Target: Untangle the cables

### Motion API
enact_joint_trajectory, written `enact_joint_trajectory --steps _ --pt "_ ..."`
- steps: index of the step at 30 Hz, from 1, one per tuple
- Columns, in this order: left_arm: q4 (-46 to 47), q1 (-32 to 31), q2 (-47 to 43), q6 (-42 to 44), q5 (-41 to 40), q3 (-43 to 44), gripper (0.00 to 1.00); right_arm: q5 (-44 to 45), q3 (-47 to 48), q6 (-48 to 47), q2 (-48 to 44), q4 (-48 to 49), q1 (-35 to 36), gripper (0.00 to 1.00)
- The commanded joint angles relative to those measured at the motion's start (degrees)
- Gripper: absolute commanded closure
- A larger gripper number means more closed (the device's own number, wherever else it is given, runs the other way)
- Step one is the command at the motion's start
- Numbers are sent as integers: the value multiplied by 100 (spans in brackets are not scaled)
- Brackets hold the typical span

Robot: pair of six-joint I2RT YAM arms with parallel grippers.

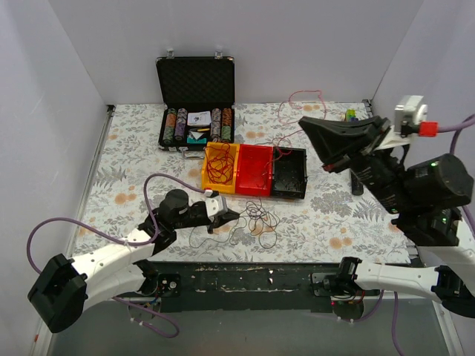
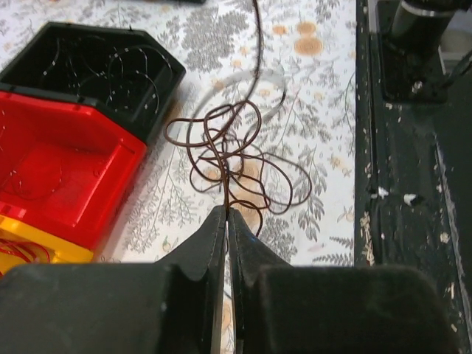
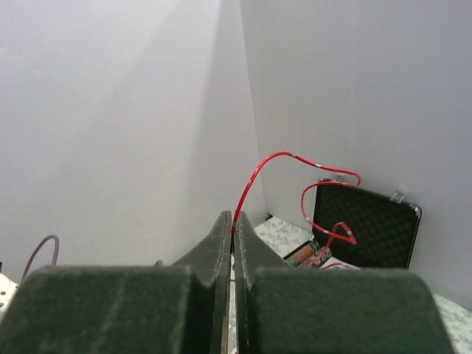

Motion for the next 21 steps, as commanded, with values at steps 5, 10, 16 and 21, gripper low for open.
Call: enact_joint_trajectory --steps 5,10,16,21 --pt "-340 11 -376 752 -22 -258 100 136 483 -136 27 -148 18 99" --pt "-120 143 -534 -303 179 172 78 109 263 5 80 -122 18 99" --pt "-59 152 -570 -875 689 594 17 -49 228 154 203 -43 18 99" --pt "651 152 -447 -1884 620 701 14 -233 79 348 282 141 18 99"
